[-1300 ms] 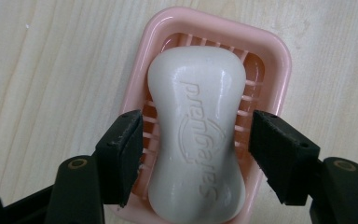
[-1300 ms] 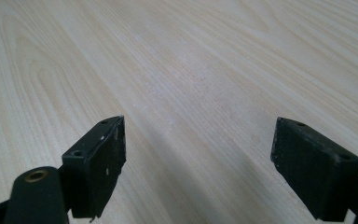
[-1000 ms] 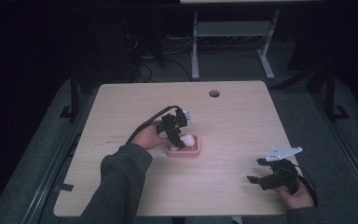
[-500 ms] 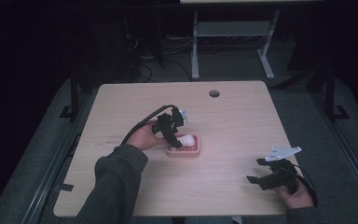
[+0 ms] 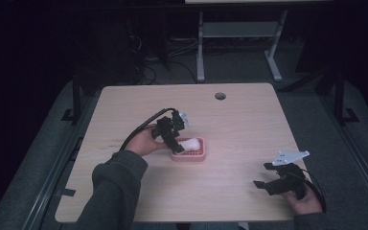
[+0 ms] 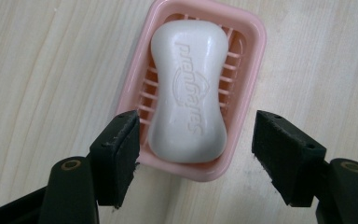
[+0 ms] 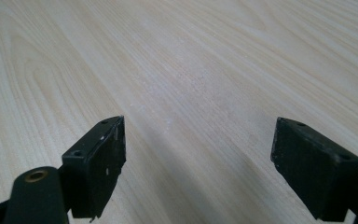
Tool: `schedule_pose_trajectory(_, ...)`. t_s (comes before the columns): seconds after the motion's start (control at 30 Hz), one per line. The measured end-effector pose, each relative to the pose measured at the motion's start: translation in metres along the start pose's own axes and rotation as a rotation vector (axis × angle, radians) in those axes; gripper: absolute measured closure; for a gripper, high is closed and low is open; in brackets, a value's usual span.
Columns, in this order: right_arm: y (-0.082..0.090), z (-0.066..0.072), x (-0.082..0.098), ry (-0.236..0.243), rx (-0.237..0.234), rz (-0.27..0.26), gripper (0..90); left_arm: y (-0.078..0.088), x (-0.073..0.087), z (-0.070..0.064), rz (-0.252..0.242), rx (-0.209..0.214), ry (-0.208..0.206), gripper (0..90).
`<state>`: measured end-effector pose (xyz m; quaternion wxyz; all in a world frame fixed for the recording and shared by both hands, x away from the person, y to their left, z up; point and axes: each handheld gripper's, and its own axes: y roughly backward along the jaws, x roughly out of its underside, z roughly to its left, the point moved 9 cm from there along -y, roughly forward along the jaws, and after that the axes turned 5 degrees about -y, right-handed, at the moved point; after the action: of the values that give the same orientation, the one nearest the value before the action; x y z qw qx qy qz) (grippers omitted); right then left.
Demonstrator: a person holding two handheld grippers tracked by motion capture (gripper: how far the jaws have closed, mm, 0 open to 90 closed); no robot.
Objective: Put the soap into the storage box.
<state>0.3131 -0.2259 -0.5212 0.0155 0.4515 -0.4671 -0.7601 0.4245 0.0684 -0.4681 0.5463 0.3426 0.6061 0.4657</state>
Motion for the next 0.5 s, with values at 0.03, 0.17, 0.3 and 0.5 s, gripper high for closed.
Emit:
schedule_pose_trajectory(0.03, 0.0, 0.0, 0.0, 0.0, 0.001, 0.001, 17.5, 0.001, 0.001, 0.0, -0.003, 0.0, 0.003, 31.9)
schedule_pose_trajectory(0.17, 0.0, 0.0, 0.0, 0.004, 0.002, 0.001, 17.5, 0.003, 0.005, -0.001, -0.008, 0.001, 0.008, 31.8)
schedule_pose_trajectory(0.3, -0.001, 0.001, 0.0, 0.003, 0.006, 0.003, 17.4, 0.004, 0.009, -0.003, -0.011, -0.002, 0.01, 31.6)
schedule_pose_trajectory(0.5, 0.0, 0.002, -0.001, 0.0, 0.014, 0.001, 17.1, 0.007, 0.017, -0.007, -0.021, -0.004, 0.021, 31.6)
